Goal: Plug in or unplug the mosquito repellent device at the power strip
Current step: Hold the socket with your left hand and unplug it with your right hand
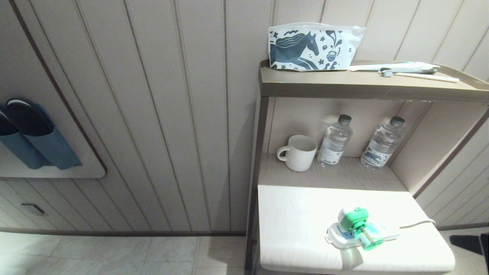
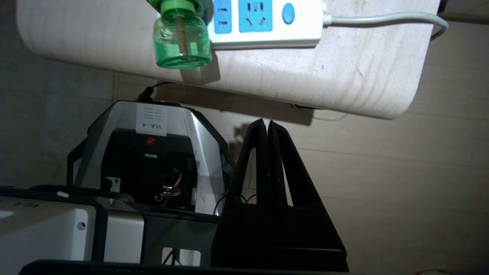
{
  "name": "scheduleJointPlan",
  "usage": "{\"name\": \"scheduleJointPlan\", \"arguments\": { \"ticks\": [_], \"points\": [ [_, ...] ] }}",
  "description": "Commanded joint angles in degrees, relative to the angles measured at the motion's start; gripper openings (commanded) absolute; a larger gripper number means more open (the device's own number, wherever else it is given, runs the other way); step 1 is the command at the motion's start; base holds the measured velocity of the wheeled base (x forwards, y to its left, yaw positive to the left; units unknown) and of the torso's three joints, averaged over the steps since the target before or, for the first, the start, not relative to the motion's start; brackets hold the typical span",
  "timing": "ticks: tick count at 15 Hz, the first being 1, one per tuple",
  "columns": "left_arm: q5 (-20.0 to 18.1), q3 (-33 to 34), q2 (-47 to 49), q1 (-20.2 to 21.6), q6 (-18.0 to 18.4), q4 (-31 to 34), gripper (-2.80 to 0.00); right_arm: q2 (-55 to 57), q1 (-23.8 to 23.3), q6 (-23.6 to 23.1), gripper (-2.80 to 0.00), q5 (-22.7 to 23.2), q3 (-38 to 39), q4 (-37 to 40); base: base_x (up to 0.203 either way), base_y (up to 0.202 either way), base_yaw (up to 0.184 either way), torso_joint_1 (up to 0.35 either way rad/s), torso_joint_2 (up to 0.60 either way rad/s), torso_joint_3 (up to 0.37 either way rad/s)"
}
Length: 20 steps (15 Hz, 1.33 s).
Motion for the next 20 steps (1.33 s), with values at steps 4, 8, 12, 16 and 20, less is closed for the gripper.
{"name": "scheduleJointPlan", "arguments": {
  "ticks": [4,8,12,16,20],
  "points": [
    [0.0,-0.1,0.0,0.0,0.0,0.1,-2.8,0.7,0.1,0.3,-2.8,-3.8,2.8,0.1,0.0,0.0,0.0,0.0,0.0,0.0],
    [0.0,-0.1,0.0,0.0,0.0,0.2,-2.8,2.5,0.5,0.0,-2.8,-3.5,2.4,-0.1,0.0,0.0,0.0,0.0,0.0,0.0],
    [0.0,-0.1,0.0,0.0,-0.1,0.2,-2.8,8.3,6.6,-0.1,-2.8,-3.2,1.2,-0.1,0.0,0.0,0.0,0.0,0.0,0.0],
    [-0.1,-0.2,0.0,0.0,-0.1,0.4,-2.8,16.2,11.4,1.3,0.0,-3.3,-3.0,-0.2,0.0,0.0,0.0,0.0,0.0,0.0],
    [-0.1,-0.2,0.0,0.0,-0.1,0.4,-2.8,19.3,12.0,1.3,0.0,-3.4,-7.3,-0.4,0.0,0.0,0.0,0.0,0.0,0.0]
  ]
}}
